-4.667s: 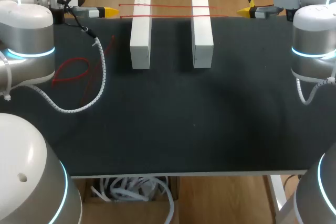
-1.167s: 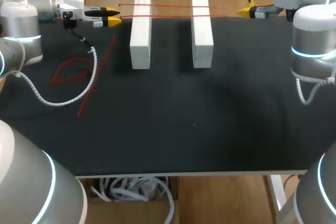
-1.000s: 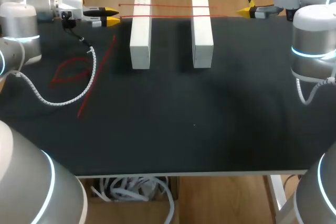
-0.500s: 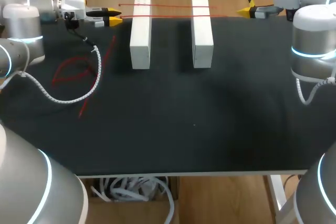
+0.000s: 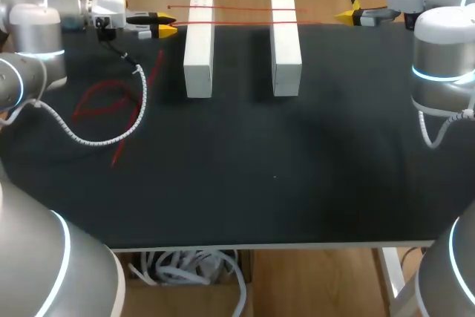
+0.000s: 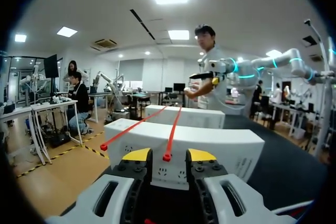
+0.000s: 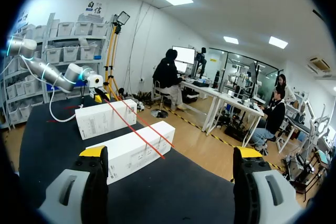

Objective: Grab the tape and strap the tape.

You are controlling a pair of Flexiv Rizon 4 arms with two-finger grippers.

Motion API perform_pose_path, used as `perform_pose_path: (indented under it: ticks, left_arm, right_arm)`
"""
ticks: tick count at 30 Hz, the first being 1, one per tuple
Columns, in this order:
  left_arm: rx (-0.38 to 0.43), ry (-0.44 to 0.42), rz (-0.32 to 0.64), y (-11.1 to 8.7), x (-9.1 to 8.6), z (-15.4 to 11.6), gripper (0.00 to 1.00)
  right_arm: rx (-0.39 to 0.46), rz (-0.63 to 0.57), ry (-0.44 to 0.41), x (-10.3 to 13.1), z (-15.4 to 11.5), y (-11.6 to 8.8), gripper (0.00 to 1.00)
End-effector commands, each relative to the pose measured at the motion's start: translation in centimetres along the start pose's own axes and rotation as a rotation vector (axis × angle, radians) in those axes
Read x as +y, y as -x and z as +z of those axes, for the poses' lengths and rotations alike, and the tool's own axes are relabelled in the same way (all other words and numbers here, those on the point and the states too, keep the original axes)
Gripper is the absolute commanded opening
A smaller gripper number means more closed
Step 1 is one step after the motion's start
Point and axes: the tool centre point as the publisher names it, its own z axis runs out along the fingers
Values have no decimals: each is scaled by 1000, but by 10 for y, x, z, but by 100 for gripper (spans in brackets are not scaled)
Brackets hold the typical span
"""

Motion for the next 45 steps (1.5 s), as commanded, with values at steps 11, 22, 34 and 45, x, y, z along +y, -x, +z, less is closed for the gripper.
perform_pose_path:
  ticks: [11,22,34,45]
  left_arm:
    - [32,-17,31,2,-6,-6,28]
    - [44,-16,33,1,-5,-1,27]
    - [44,-2,47,3,-6,-2,18]
    - [37,1,43,2,-5,-3,14]
  right_arm:
    - [1,0,1,0,0,1,100]
    - [1,0,1,0,0,1,100]
    - [1,0,1,0,0,1,100]
    - [1,0,1,0,0,1,100]
